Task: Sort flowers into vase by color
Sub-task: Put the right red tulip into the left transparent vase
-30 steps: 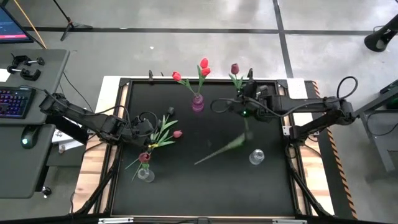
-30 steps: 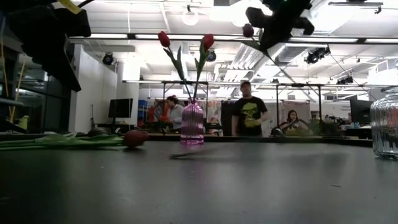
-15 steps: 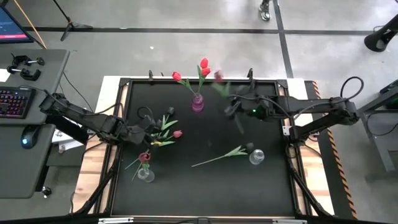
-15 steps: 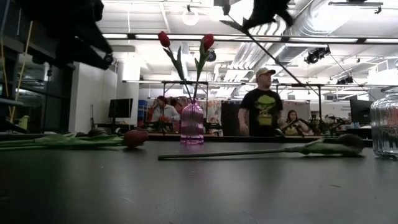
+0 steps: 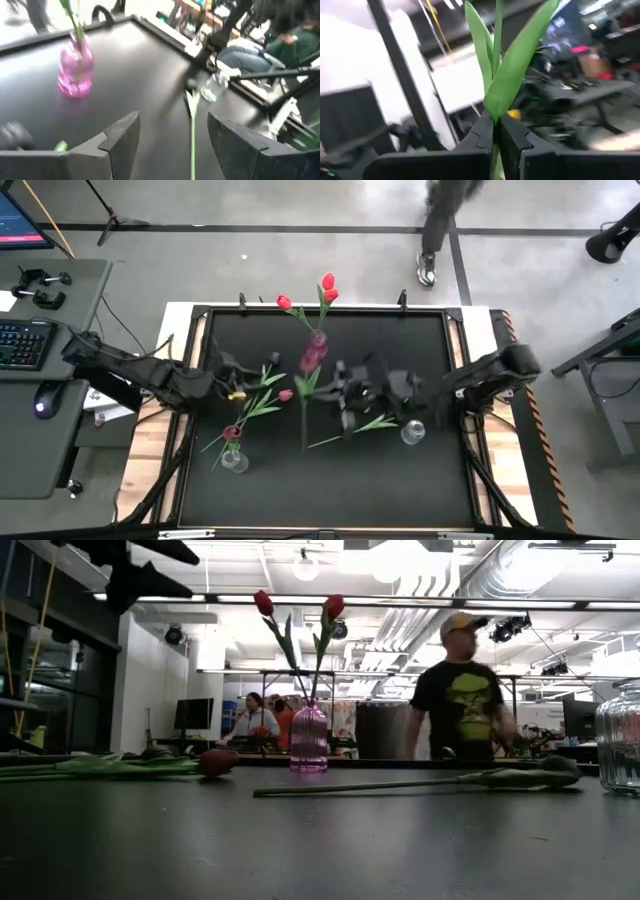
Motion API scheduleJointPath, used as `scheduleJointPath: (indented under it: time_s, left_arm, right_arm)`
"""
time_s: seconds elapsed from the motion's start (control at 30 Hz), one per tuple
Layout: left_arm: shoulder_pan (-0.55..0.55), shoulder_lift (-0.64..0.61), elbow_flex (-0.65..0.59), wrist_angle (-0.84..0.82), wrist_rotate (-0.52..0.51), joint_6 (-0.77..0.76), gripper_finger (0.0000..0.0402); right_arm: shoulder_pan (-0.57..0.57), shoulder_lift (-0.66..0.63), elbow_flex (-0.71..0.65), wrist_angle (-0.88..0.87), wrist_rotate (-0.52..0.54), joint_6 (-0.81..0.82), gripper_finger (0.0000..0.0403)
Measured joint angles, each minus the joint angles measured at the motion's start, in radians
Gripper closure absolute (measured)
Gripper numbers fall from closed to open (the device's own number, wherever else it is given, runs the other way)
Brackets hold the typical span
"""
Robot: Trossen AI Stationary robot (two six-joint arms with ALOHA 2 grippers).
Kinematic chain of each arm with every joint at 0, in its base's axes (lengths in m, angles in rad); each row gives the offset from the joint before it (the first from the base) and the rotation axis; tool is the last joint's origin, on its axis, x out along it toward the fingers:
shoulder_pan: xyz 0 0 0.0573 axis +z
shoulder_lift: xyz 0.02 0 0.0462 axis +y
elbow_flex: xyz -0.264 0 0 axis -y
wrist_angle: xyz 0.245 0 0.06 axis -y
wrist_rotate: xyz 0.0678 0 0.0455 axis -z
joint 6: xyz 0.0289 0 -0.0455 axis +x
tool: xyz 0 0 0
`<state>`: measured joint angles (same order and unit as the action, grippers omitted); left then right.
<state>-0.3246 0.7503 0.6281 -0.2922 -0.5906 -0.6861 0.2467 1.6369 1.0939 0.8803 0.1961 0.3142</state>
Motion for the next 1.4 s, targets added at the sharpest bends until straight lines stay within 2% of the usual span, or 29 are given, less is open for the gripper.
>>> scheduleJointPath:
  time_s: [0.13,0.33,0.53,0.73,0.9,1.07,1.23,1.4]
  left_arm:
    - [0.019,-0.072,0.0,-0.007,-0.017,0.084,0.0184]
    - [0.019,-0.147,0.001,-0.009,-0.026,0.178,0.0184]
    - [0.019,-0.169,0.001,-0.01,-0.025,0.209,0.0184]
    - [0.019,-0.168,0.001,-0.024,-0.024,0.209,0.0184]
    - [0.019,-0.168,0.0,-0.041,-0.024,0.209,0.0184]
    - [0.019,-0.168,0.001,-0.074,0.004,0.216,0.0184]
    - [0.019,-0.173,0.001,-0.087,0.021,0.227,0.0184]
    - [0.019,-0.174,0.001,-0.086,0.006,0.227,0.0184]
  right_arm:
    - [0.039,0.204,0.162,0.084,0.041,0.0,0.0403]
    - [0.051,0.474,0.534,0.079,0.04,-0.034,0.0403]
    - [0.054,0.659,0.866,-0.066,0.036,-0.06,0.0403]
    - [0.054,0.772,1.094,-0.208,0.033,-0.074,0.0403]
    - [0.051,0.822,1.185,-0.298,0.032,-0.141,0.0403]
    - [0.04,0.825,1.177,-0.313,0.032,-0.192,0.0403]
    - [0.017,0.827,1.175,-0.384,-0.093,-0.243,0.0403]
    - [-0.006,0.827,1.175,-0.397,-0.124,-0.271,0.0403]
